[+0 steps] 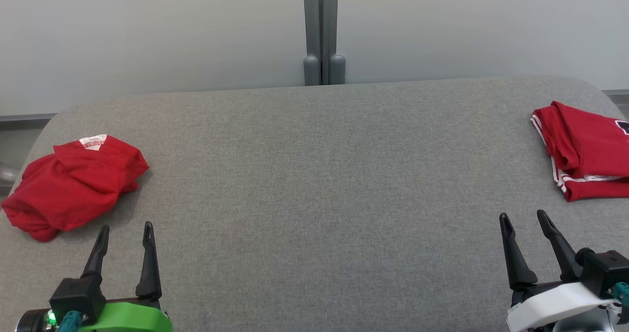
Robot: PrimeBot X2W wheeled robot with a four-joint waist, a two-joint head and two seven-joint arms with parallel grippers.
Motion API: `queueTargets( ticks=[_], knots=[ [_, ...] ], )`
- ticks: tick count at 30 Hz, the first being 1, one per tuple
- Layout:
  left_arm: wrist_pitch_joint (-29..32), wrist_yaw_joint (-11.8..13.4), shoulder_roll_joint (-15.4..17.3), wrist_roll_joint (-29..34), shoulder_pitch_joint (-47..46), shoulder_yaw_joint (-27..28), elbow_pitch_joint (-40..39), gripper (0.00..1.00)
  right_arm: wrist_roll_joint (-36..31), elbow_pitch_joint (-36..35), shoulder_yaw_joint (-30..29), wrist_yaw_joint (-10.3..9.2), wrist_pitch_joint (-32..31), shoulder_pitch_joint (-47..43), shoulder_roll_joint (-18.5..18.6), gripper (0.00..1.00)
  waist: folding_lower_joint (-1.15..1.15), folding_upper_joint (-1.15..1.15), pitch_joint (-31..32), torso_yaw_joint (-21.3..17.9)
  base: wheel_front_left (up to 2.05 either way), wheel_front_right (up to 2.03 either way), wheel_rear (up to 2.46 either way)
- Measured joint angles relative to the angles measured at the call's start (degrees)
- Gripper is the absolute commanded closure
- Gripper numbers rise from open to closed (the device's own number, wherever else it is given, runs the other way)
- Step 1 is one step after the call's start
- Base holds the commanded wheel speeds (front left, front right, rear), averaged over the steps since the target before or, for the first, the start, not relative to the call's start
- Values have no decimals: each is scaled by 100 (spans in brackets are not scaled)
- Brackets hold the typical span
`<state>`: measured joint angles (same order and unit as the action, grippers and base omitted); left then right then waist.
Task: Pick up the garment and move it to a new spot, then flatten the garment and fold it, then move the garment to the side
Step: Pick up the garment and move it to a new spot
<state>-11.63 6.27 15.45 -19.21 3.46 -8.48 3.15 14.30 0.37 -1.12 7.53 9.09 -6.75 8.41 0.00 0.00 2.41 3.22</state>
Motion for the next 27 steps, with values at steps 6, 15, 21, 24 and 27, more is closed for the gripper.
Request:
queueTargets(
  ticks=[6, 15, 21, 24, 27],
  knots=[
    [7, 30, 18, -40, 4, -15, -25, 0, -8, -1, 2, 0, -21, -6, 3, 0, 0, 0, -5, -11, 0, 0, 0],
    [5, 80, 43, -42, 4, -31, -30, 0, -7, -3, -3, 0, -27, -30, 11, 0, 0, 0, -24, 60, 0, 0, 0],
    [20, 133, 93, -42, 4, 2, -55, 0, -32, -9, -1, 0, -29, -58, -7, 0, 0, 0, -33, 238, 0, 0, 0],
    [38, 167, 122, -43, 7, 16, -75, 0, -31, -7, -1, 0, -34, -69, -4, 0, 0, 0, -36, 360, 0, 0, 0],
    [47, 191, 144, -46, 15, 34, -98, 0, -22, 4, 1, 0, -34, -82, -3, 0, 0, 0, -36, 506, 0, 0, 0]
  ],
)
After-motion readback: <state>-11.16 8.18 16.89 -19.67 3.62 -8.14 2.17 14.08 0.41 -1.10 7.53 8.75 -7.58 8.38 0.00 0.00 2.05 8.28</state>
